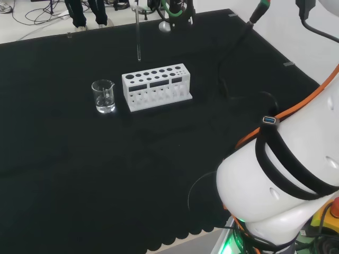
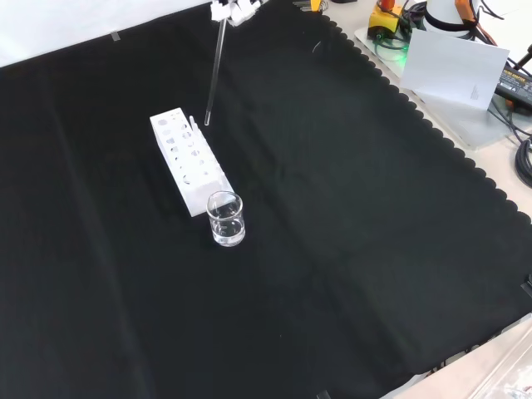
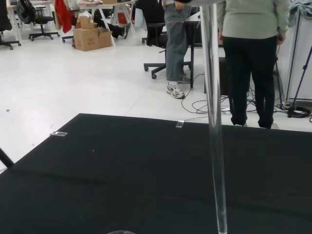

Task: Stir in the beaker to the left of the white test tube rack with the glass rod.

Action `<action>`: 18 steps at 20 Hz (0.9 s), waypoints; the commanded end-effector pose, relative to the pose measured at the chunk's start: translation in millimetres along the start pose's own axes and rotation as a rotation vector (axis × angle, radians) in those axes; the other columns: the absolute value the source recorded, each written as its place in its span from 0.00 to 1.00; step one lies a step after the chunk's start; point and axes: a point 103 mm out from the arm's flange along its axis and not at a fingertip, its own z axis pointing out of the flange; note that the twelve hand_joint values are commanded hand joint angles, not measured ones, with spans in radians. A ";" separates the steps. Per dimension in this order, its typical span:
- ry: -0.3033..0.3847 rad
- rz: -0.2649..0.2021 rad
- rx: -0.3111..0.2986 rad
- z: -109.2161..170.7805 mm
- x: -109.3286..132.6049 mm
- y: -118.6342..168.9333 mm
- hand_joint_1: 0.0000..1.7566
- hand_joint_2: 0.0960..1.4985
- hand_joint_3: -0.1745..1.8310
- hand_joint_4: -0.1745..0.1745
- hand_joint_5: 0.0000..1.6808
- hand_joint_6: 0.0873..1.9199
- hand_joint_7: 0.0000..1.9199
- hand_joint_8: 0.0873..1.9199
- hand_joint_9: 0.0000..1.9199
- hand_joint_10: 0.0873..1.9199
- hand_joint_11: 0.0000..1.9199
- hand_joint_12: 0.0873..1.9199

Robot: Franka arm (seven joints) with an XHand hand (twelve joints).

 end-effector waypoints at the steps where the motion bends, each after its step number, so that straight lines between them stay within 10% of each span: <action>1: -0.005 -0.011 0.005 -0.7 4.1 -2.3 0.73 0.70 0.11 0.00 0.64 0.26 0.52 0.66 0.84 0.47 0.85 0.35; 18: 0.062 -0.118 0.036 11.8 50.8 19.0 0.73 0.70 0.11 0.00 0.64 0.26 0.52 0.66 0.84 0.46 0.85 0.35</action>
